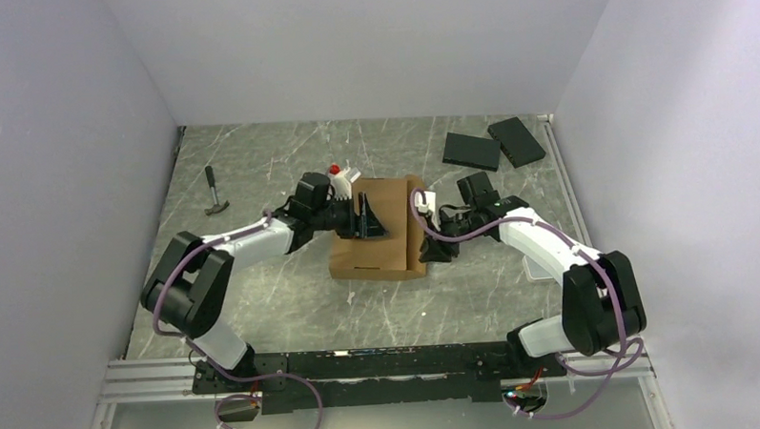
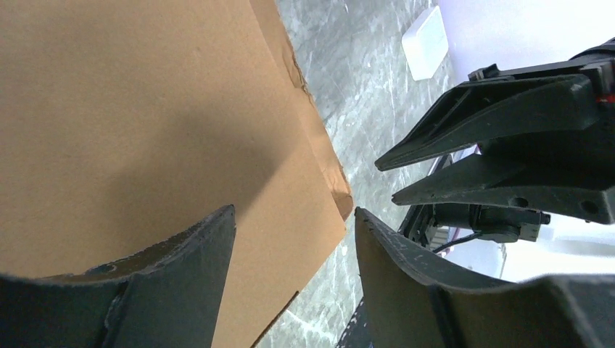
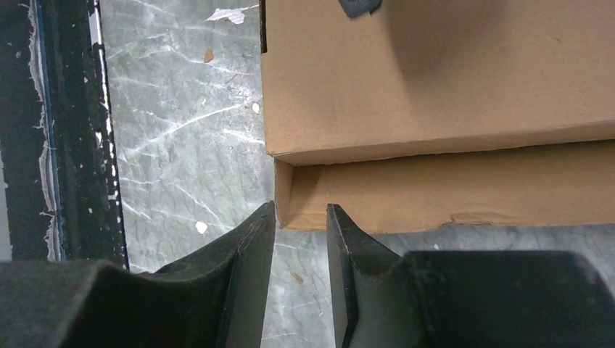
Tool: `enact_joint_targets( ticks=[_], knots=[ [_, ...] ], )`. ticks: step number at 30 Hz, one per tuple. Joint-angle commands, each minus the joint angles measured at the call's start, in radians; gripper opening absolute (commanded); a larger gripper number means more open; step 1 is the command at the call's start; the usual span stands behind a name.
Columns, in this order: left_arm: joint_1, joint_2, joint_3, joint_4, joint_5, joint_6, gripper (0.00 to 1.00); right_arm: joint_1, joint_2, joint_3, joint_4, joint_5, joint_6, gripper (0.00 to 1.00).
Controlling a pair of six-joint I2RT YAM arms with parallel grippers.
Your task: Fold the paper box
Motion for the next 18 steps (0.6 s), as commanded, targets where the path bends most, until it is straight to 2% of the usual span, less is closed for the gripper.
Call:
enact_joint_targets(
  ticks=[1,6,12,18],
  knots=[
    [-0.001,-0.127,0.055,-0.099,-0.066,0.049,0.68,-0.039,-0.036,0.038,0.018,-0.082,0.021,0.36],
    [-0.001,-0.276,-0.004,-0.118,-0.157,0.040,0.69,-0.093,-0.041,0.057,0.017,-0.129,0.048,0.37],
    [0.002,-0.504,-0.159,-0.155,-0.269,-0.011,0.71,-0.140,-0.024,0.094,0.026,-0.127,0.081,0.42],
    [0.006,-0.697,-0.334,-0.156,-0.328,-0.169,0.68,-0.174,0.028,0.189,0.017,-0.123,0.115,0.48]
  ],
)
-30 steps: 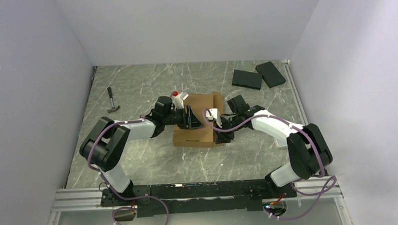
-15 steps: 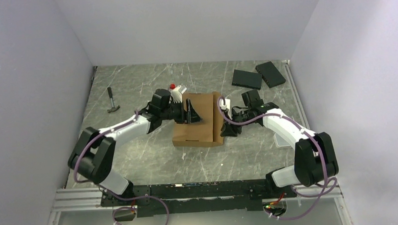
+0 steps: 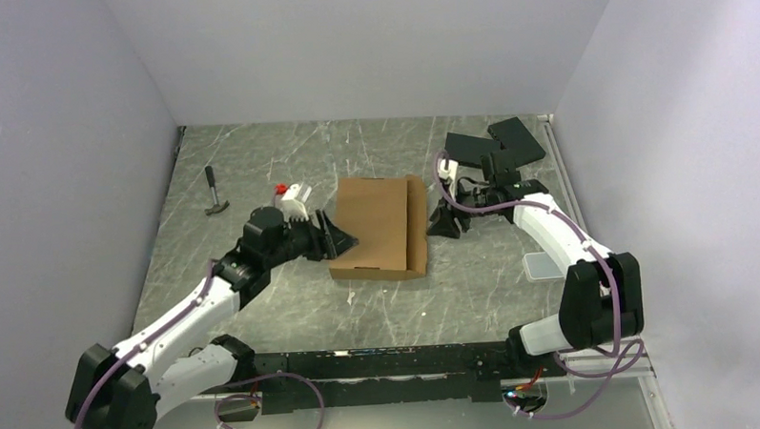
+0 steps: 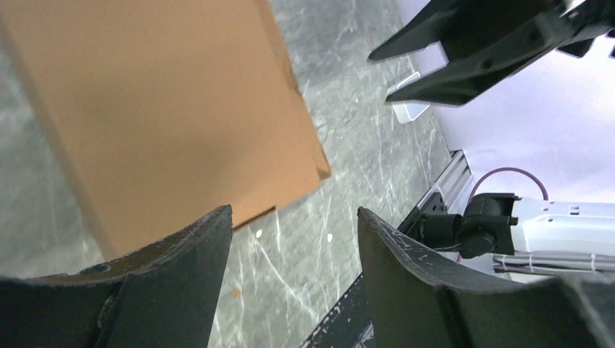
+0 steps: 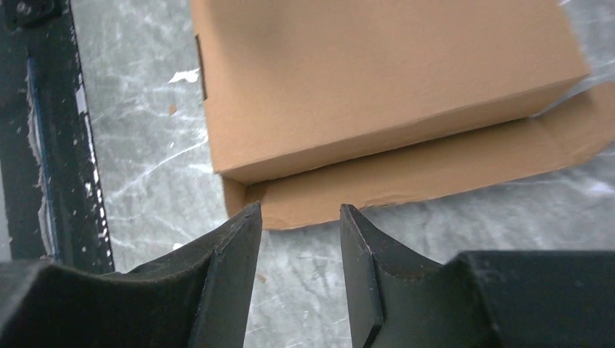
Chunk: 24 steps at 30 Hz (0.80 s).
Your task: Fold the paper box
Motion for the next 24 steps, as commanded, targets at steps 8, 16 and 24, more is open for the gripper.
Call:
enact_joint_targets(
  ticks=[8,16,24],
  knots=[
    [0.004,-0.176,-0.266,0.092,-0.101,-0.410,0.63,-0.040,0.178,0.252,0.100,-0.106,0.196,0.52],
    [-0.004,-0.102,-0.280,0.192,-0.092,-0.474,0.55,-0.040,0.354,0.416,0.132,-0.075,0.346,0.56],
    [-0.006,0.031,-0.275,0.283,-0.076,-0.496,0.43,-0.040,0.519,0.557,0.183,-0.051,0.501,0.56]
  ],
)
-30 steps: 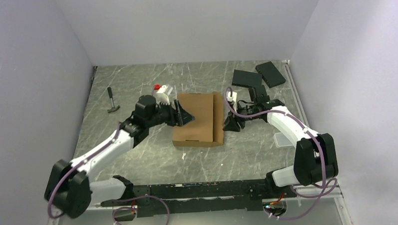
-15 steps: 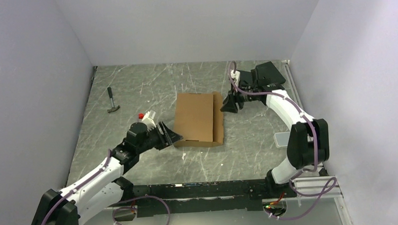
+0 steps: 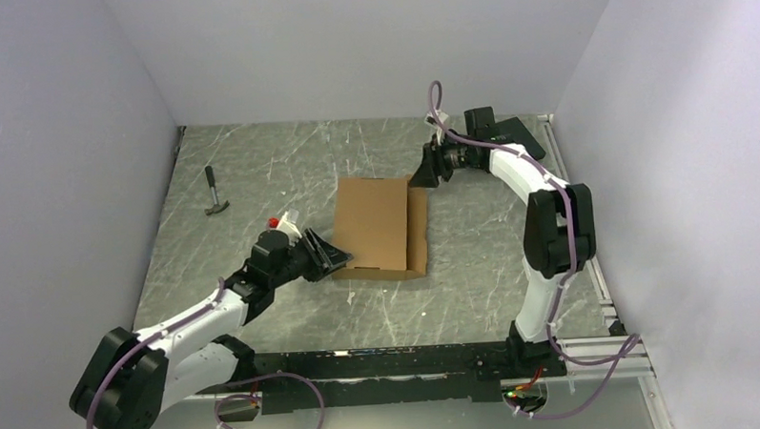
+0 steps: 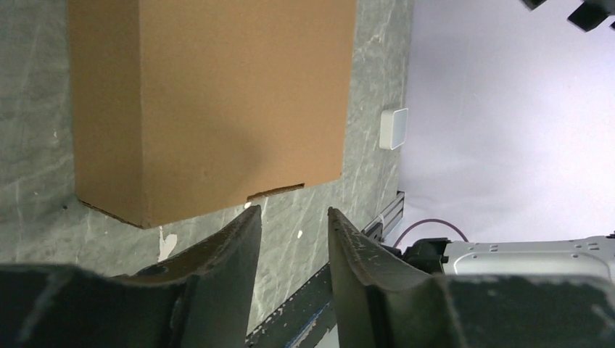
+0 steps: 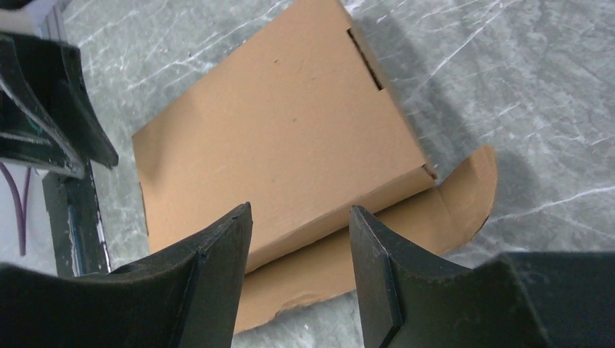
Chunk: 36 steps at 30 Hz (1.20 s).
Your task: Fold the paper box
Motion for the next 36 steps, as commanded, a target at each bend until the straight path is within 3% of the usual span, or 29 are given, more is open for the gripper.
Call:
enact_joint_targets(
  ticks=[1,5,10,13,20,24,30,36],
  knots=[
    [-0.005,0.049,0.009,0.095,0.006,-0.034,0.41,-0.003,0.075,0.106,0.078,0.007,0.148,0.56],
    [-0.005,0.029,0.023,0.047,0.019,-0.014,0.41,-0.002,0.173,0.190,0.102,0.033,0.213,0.55],
    [-0.005,-0.069,0.060,-0.173,0.001,0.038,0.42,0.003,0.293,0.303,0.098,0.056,0.253,0.55],
    [-0.005,-0.095,0.045,-0.220,0.022,0.022,0.42,0.011,0.343,0.356,0.087,0.062,0.257,0.55],
    [-0.006,-0.020,-0.001,-0.117,0.100,-0.017,0.45,0.037,0.404,0.380,0.052,0.056,0.236,0.54],
    [-0.006,0.065,0.028,-0.095,0.128,-0.003,0.46,0.044,0.398,0.358,0.045,0.036,0.218,0.49],
    [-0.005,0.117,0.036,-0.094,0.106,-0.002,0.46,0.050,0.375,0.313,0.025,0.010,0.181,0.36],
    [0.002,0.155,0.045,-0.126,0.046,-0.003,0.45,0.051,0.308,0.209,0.039,-0.002,0.164,0.31]
  ],
)
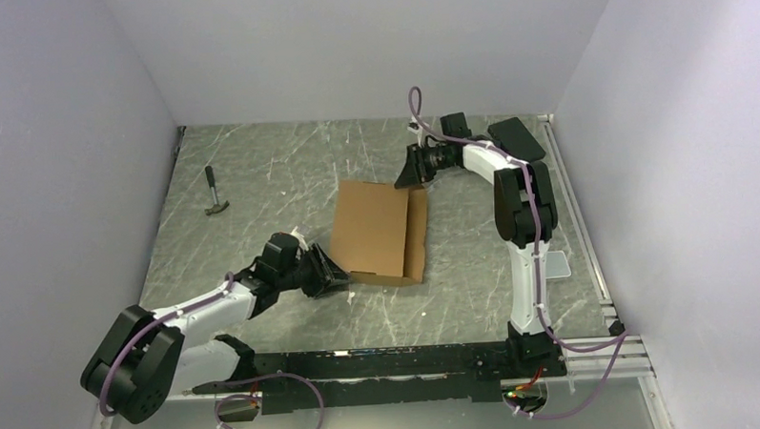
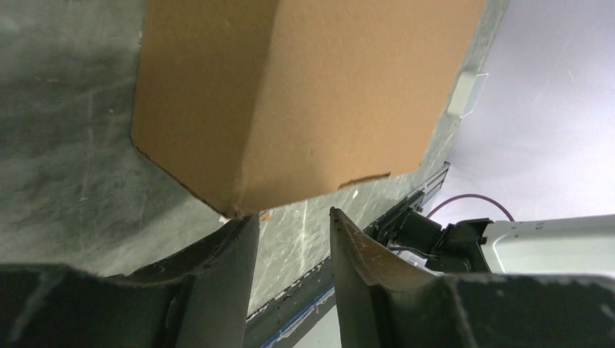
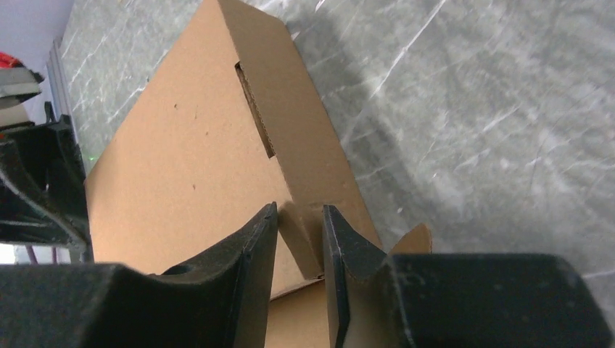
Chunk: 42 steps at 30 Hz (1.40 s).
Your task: Fold the paper box
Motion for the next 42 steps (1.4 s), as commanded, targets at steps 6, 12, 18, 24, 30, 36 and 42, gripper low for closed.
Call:
enact_joint_targets(
  ticks=[6,12,18,24,30,36,42],
  knots=[
    [0.057,0.072,0.061,-0.002,-0.048,0.032,0.46,-0.003,-0.210,-0.282,0.105,0.001,0.023,0.31],
    [0.115,0.139,0.096,0.003,-0.024,0.077,0.46,-0.004,-0.347,-0.471,0.242,0.051,0.106,0.31],
    [0.150,0.207,0.158,0.004,0.002,0.131,0.46,-0.004,-0.433,-0.618,0.324,0.069,0.174,0.31],
    [0.186,0.276,0.225,0.001,0.033,0.178,0.46,-0.006,-0.511,-0.749,0.401,0.083,0.218,0.32],
    [0.215,0.352,0.272,0.018,0.071,0.203,0.46,-0.019,-0.585,-0.846,0.495,0.095,0.268,0.34],
    [0.232,0.364,0.303,0.004,0.085,0.238,0.46,-0.053,-0.631,-0.886,0.533,0.096,0.281,0.41],
    [0.243,0.298,0.309,-0.068,0.067,0.294,0.51,-0.094,-0.668,-0.867,0.486,0.069,0.195,0.52]
  ],
)
